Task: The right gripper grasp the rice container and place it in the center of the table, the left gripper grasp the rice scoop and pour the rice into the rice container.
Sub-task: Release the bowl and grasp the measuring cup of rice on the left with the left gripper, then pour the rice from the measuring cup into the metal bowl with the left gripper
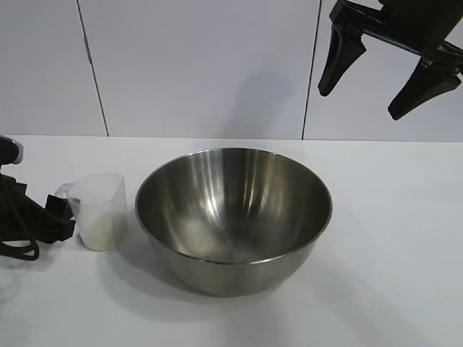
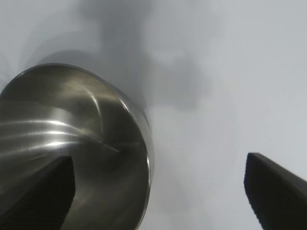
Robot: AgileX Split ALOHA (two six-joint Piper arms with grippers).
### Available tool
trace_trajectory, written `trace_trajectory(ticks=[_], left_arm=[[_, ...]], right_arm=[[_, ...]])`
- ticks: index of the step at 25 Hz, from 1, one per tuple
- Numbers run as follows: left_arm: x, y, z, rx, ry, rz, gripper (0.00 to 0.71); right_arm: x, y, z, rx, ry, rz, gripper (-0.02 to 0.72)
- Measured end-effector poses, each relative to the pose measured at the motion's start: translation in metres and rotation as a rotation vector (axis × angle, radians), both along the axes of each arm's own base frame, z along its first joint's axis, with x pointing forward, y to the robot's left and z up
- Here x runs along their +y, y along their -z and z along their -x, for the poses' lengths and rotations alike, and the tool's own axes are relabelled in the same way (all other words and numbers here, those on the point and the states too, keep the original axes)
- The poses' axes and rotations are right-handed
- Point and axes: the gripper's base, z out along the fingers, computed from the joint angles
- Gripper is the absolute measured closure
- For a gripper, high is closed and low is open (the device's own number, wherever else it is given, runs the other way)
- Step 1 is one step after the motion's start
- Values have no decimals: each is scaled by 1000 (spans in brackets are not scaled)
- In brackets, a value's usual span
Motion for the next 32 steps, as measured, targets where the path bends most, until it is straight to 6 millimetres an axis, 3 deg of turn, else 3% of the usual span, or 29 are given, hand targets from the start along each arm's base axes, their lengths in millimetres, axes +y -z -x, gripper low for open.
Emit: trace_trajectory(ticks=[4,5,8,9,11,21,27,32], left_arm=[[-2,-1,-1,0,8,20,185],[-2,-1,-1,-1,10,22,242],[-2,-1,-2,-5,12,25,531],[-3,-1,-2,-5,14,27,599],[-4,-4,-3,-13,28,29,662],[-10,-19,-4,-60,93,37,704],[-13,-70,-6,-224,129,60,704],[-25,-107,-10,-295,258,17,704]], right_arm=[[0,0,0,-4,1,0,43],[0,0,0,-4,1,0,43],[0,0,0,-4,1,0,43],[0,0,0,-4,1,0,43],[0,0,0,-4,1,0,43],[0,2,-1,2,1,1,43],[0,8,-4,16,1,2,43],[0,8,-4,17,1,2,43]])
